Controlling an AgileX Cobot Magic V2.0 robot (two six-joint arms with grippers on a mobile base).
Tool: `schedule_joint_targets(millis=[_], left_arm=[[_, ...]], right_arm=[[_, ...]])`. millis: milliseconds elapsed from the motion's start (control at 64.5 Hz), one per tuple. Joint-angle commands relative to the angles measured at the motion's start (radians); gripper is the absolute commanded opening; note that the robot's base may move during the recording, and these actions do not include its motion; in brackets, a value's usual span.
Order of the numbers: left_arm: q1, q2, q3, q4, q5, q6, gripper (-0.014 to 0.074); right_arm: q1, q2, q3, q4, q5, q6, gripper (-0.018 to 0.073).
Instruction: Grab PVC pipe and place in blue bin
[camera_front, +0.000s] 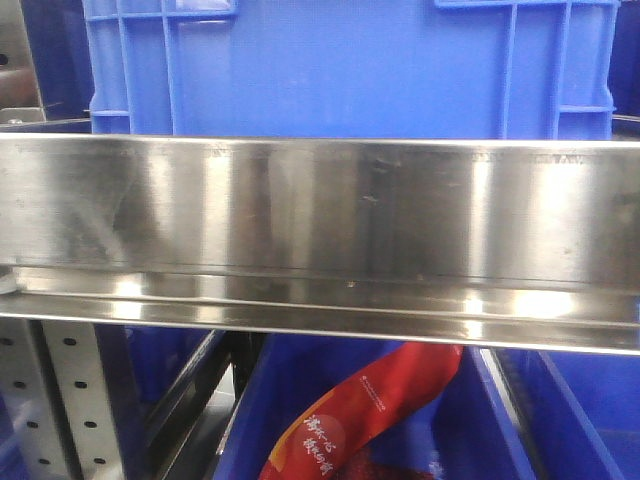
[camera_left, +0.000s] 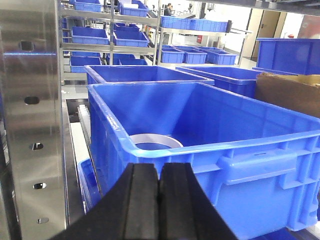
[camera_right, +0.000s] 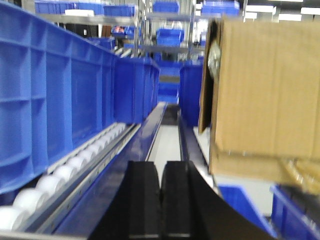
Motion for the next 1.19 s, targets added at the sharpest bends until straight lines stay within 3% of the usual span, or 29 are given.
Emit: schedule_joint_targets(millis=[0,1007,1178], left_arm=[[0.006,-0.007,0.0,-0.006,-0.019,-0.006,-0.0111],[0.006,-0.007,0.0,-0.005,-0.018,-0.006,-0.0111],[0.089,-0.091,0.069,0.035,-0.105,-0.006,-0.0111]], right_arm=[[-0.007,-0.003,0.002,0.015,0.013,0.001,-0.0162],[-0.007,-0.003,0.002,0.015,0.007,0.001,-0.0162],[-0.007,-0.003,0.002,0.015,0.007,0.001,-0.0162]])
